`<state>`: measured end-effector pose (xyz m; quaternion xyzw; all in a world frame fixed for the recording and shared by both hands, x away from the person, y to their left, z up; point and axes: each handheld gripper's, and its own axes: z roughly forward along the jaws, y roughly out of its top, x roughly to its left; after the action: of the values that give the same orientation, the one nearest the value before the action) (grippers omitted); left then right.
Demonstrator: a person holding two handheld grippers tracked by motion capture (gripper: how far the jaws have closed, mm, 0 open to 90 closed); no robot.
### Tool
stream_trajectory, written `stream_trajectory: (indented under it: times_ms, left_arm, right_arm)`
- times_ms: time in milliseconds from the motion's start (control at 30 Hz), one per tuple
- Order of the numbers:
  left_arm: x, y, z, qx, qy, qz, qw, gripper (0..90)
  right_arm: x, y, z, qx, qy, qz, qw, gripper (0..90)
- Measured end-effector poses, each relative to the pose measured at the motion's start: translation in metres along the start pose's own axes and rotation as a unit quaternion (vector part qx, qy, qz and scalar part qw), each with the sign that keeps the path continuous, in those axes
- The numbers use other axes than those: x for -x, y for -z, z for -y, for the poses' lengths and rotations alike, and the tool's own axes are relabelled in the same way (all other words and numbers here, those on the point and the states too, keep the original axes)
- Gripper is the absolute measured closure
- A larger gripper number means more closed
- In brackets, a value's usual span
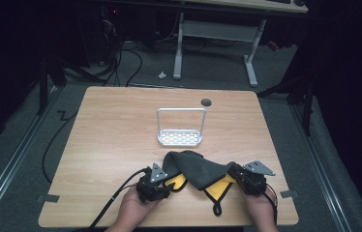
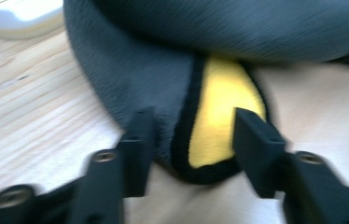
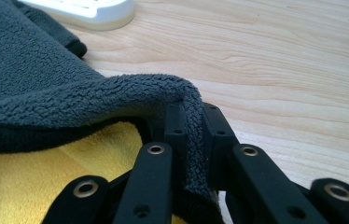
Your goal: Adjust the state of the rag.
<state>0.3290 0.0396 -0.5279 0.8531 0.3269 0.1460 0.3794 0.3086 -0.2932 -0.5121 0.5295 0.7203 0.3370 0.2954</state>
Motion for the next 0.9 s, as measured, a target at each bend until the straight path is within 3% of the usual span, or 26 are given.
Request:
stream_trajectory:
  times_ms: [100, 233, 333, 433, 500, 600, 667, 800, 900]
  left_arm:
    - [-0.009, 0.005, 0.003, -0.002, 0.009, 0.004, 0.9999, 84.5]
    - [-0.021, 0.027, 0.023, -0.005, 0.009, -0.006, 0.9999, 86.7]
    - [-0.036, 0.052, 0.044, -0.009, 0.028, -0.007, 0.9995, 86.8]
    - [-0.052, 0.074, 0.062, -0.007, 0.061, -0.002, 0.9981, 86.9]
    - [-0.056, 0.081, 0.067, -0.005, 0.066, -0.001, 0.9978, 86.8]
    - [-0.055, 0.082, 0.069, -0.001, 0.073, -0.002, 0.9973, 82.0]
    - [-0.051, 0.084, 0.066, 0.013, 0.074, 0.005, 0.9972, 69.3]
    - [-0.033, 0.089, 0.054, 0.049, 0.046, 0.015, 0.9976, 55.4]
    - [-0.023, 0.086, 0.048, 0.056, 0.037, 0.028, 0.9974, 52.2]
  right_arm:
    - [-0.001, 0.001, 0.001, -0.001, 0.002, -0.002, 1.0000, 83.0]
    - [-0.003, 0.003, 0.001, 0.003, 0.005, -0.006, 1.0000, 83.3]
    - [-0.004, 0.004, 0.000, 0.005, 0.005, -0.007, 1.0000, 83.7]
    - [-0.005, 0.003, -0.004, 0.007, 0.004, -0.005, 1.0000, 83.8]
    - [-0.005, -0.003, -0.009, 0.003, 0.006, -0.004, 1.0000, 83.5]
    - [-0.009, -0.017, -0.018, -0.008, 0.009, -0.001, 0.9999, 76.0]
    - [-0.011, -0.021, -0.022, -0.012, 0.010, -0.004, 0.9999, 66.1]
    - [-0.008, -0.003, -0.024, 0.007, 0.002, 0.001, 1.0000, 58.6]
    - [-0.003, 0.016, -0.023, 0.022, -0.003, 0.002, 0.9997, 55.2]
